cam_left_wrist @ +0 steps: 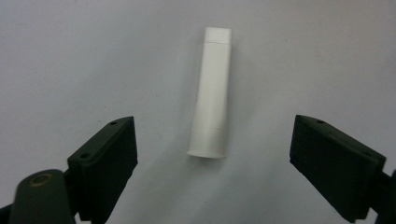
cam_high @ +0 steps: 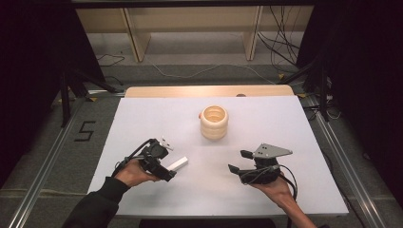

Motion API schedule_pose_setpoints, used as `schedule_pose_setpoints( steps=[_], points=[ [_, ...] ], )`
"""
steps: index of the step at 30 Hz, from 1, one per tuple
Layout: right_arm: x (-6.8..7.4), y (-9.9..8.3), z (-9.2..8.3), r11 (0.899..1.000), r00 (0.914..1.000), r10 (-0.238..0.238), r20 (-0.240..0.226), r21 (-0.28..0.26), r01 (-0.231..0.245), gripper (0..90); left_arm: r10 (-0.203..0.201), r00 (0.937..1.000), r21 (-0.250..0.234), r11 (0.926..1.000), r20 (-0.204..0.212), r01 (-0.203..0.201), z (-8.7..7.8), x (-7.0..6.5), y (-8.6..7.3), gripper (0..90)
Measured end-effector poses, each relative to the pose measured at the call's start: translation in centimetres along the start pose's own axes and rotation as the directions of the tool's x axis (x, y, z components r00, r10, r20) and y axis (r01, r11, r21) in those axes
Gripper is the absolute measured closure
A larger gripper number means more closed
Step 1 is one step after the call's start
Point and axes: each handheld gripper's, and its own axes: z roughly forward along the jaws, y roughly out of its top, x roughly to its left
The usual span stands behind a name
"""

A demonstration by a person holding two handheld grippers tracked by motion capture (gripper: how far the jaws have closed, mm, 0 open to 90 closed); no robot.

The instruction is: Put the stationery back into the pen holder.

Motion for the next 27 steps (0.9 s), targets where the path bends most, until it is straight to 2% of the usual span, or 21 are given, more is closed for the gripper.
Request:
schedule_pose_setpoints(
  steps=[5,8,11,19,27],
  points=[
    [0.0,-0.1,0.1,1.0,1.0,-0.006,-0.003,0.001,0.006,29.6,0.011,0.9999,0.047,0.9988,0.007,-0.011,0.3,0.2,0.6,15.5],
    [0.0,0.0,0.1,1.0,1.0,-0.005,-0.004,0.001,0.005,29.6,0.033,0.9994,0.088,0.9956,0.009,-0.034,0.7,0.4,1.0,16.4],
    [0.0,-0.1,0.1,1.0,1.0,-0.007,-0.005,0.001,0.007,29.6,0.039,0.999,0.125,0.9913,0.023,-0.042,1.4,0.3,1.2,18.0],
    [0.1,-0.2,0.4,1.0,1.0,-0.008,-0.005,0.012,0.008,29.6,0.048,0.9982,0.144,0.9882,0.037,-0.053,2.5,0.4,1.8,25.6],
    [0.2,-0.2,0.3,1.0,0.9999,-0.011,-0.002,0.016,0.011,29.7,0.065,0.9963,0.181,0.9807,0.056,-0.074,3.4,0.6,2.6,33.3]
  ],
)
